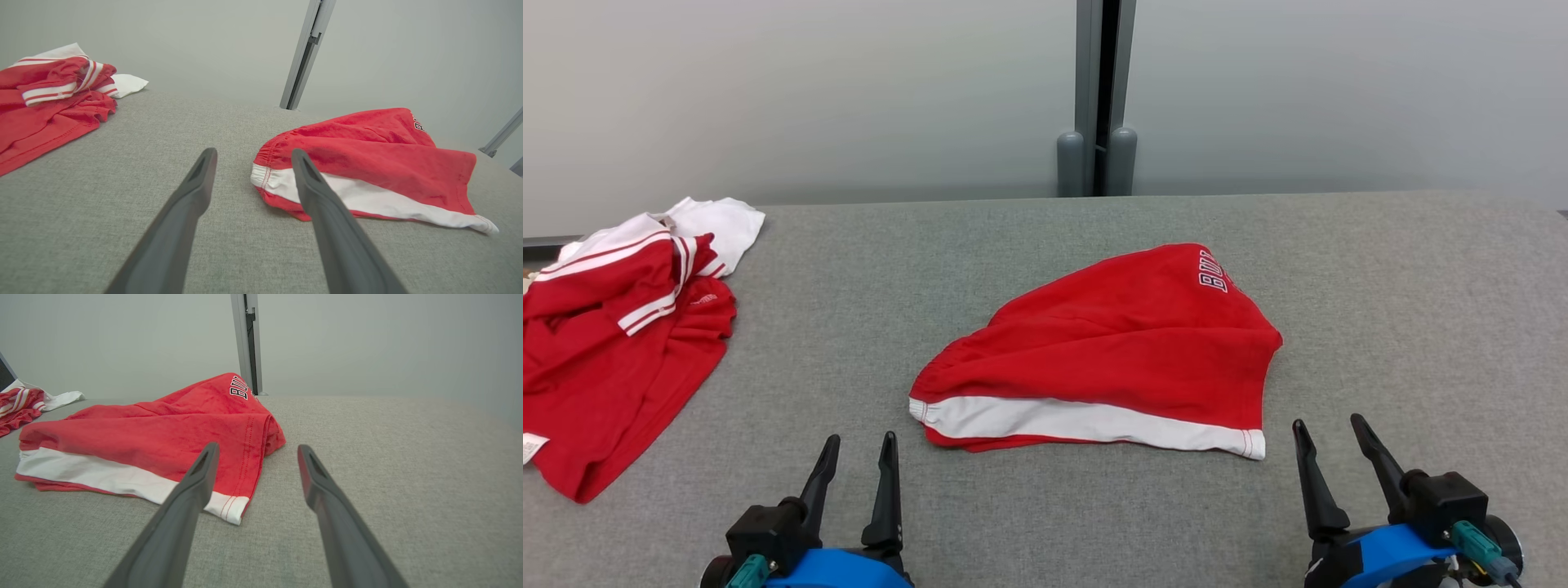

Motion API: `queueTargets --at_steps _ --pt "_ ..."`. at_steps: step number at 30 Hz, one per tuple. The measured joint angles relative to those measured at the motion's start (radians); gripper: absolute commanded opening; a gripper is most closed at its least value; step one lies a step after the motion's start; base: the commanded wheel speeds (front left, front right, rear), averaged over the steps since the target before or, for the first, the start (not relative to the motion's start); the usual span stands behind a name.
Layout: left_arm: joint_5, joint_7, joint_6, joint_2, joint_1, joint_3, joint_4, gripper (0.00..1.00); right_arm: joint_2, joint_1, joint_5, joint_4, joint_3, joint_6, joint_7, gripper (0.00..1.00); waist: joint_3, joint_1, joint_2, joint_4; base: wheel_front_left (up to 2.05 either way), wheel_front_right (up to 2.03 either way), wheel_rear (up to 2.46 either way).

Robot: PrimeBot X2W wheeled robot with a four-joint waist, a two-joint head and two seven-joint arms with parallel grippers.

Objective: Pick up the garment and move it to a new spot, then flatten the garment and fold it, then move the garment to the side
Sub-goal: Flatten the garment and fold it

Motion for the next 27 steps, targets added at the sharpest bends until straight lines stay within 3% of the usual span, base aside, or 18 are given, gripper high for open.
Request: queueTargets --at_steps 6,19,27 --pt "0.007 0.0 0.0 -0.001 0.0 -0.002 -0.002 1.0 0.0 -0.012 -0.012 0.05 0.004 0.0 0.0 1.0 0.01 0.0 0.0 0.009 0.0 0.0 0.0" --pt "0.009 0.0 0.0 -0.001 -0.012 -0.004 0.001 1.0 0.0 -0.172 -0.036 0.391 0.05 0.0 0.0 1.0 0.046 0.0001 0.0 0.056 0.0 0.0 0.0" --pt "0.009 0.0 0.0 -0.001 -0.016 -0.003 0.004 1.0 0.0 -0.213 -0.015 0.439 0.077 0.0 0.0 1.0 0.058 0.0001 0.0 0.07 0.0 0.0 0.0"
